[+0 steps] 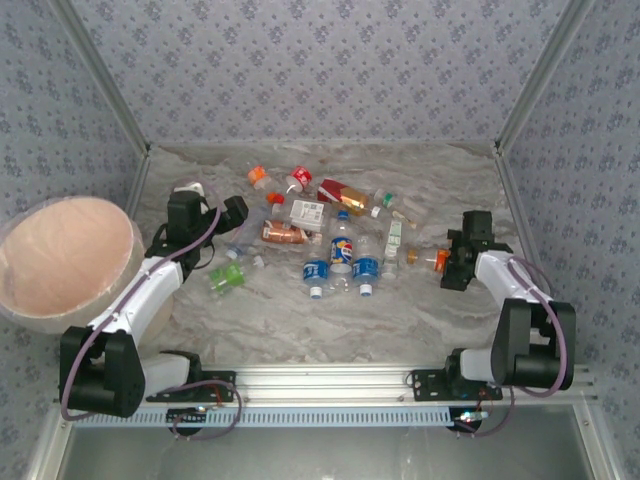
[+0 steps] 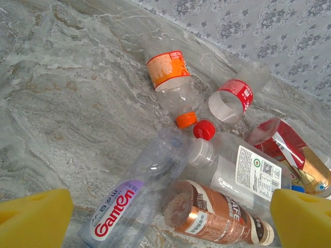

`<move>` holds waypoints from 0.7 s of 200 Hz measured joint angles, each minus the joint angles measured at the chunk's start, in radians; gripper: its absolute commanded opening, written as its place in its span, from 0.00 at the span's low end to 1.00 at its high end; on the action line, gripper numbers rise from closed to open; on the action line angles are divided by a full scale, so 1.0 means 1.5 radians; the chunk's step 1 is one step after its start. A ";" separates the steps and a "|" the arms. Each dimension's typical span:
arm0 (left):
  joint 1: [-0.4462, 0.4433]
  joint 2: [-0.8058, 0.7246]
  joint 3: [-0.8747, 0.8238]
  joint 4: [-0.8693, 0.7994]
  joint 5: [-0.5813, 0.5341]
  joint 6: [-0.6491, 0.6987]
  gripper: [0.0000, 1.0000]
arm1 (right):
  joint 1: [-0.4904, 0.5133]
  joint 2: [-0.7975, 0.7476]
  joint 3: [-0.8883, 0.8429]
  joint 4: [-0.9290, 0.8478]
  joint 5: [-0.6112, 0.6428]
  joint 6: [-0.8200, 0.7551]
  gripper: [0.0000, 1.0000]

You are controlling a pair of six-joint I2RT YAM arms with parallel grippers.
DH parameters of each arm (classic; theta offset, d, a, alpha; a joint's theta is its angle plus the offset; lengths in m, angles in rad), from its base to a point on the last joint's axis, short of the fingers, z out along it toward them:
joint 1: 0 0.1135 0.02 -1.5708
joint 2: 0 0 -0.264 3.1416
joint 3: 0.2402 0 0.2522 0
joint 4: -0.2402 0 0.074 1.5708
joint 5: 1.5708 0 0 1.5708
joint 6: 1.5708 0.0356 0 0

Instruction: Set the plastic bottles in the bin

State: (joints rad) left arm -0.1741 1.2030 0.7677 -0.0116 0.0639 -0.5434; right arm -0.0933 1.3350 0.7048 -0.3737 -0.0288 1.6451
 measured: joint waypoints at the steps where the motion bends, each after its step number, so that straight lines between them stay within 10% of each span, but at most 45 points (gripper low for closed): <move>1: 0.000 0.000 0.000 0.001 0.000 0.000 0.98 | 0.000 0.001 0.000 0.001 0.001 0.000 0.89; 140: -0.027 0.019 0.013 0.009 0.079 0.014 0.98 | -0.062 0.074 -0.011 0.079 -0.031 -0.146 0.57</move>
State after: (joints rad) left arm -0.2153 1.2312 0.7876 0.0021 0.1818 -0.5220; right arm -0.1856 1.4464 0.6884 -0.2550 -0.0753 1.4254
